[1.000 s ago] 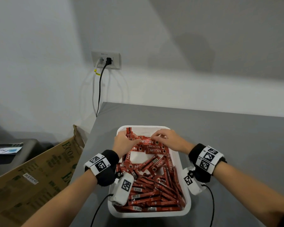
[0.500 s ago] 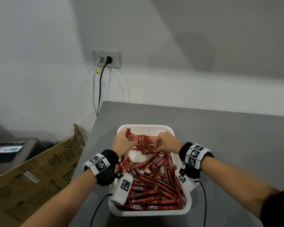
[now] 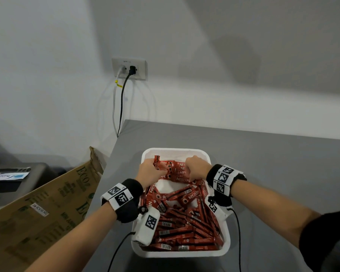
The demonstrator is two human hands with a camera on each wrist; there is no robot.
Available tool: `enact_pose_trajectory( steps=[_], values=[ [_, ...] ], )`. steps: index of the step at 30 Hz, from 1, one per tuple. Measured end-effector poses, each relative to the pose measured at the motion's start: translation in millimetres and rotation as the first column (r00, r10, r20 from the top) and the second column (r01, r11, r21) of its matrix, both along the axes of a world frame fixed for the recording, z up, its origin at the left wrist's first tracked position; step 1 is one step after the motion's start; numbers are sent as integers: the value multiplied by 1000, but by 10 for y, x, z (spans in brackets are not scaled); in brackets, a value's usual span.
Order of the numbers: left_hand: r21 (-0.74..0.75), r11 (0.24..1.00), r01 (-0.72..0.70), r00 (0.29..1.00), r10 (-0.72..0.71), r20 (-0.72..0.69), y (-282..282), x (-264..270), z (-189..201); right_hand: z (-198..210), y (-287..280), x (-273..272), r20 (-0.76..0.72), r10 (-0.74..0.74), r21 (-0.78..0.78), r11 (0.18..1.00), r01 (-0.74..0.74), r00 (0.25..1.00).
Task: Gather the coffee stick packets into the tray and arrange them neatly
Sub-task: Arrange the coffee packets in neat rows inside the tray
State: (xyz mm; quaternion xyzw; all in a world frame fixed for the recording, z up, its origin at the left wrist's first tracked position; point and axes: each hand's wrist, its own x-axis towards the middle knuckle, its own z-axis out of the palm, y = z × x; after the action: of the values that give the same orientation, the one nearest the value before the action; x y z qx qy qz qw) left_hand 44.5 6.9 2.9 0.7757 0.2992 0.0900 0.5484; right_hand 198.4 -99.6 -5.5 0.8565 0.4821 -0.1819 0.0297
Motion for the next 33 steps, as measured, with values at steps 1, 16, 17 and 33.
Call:
enact_pose_trajectory(
  steps=[1,16,17,33],
  values=[
    [-10,999,37,999,-38,-22,-13,3,-19,7,-4,3,4,4,-18,1000,-4,1000],
    [101,866,490,799,-400,-448,-292,91,-127,24,-23,-7,58,27,-100,995,-21,998],
    [98,866,490,802,-404,-441,-287,90,-131,24,-25,-8,63,29,-105,994,-22,998],
    [4,831,557,753,-502,-425,-265,88,-141,132,-180,-25,101,95,-286,956,-63,990]
  ],
)
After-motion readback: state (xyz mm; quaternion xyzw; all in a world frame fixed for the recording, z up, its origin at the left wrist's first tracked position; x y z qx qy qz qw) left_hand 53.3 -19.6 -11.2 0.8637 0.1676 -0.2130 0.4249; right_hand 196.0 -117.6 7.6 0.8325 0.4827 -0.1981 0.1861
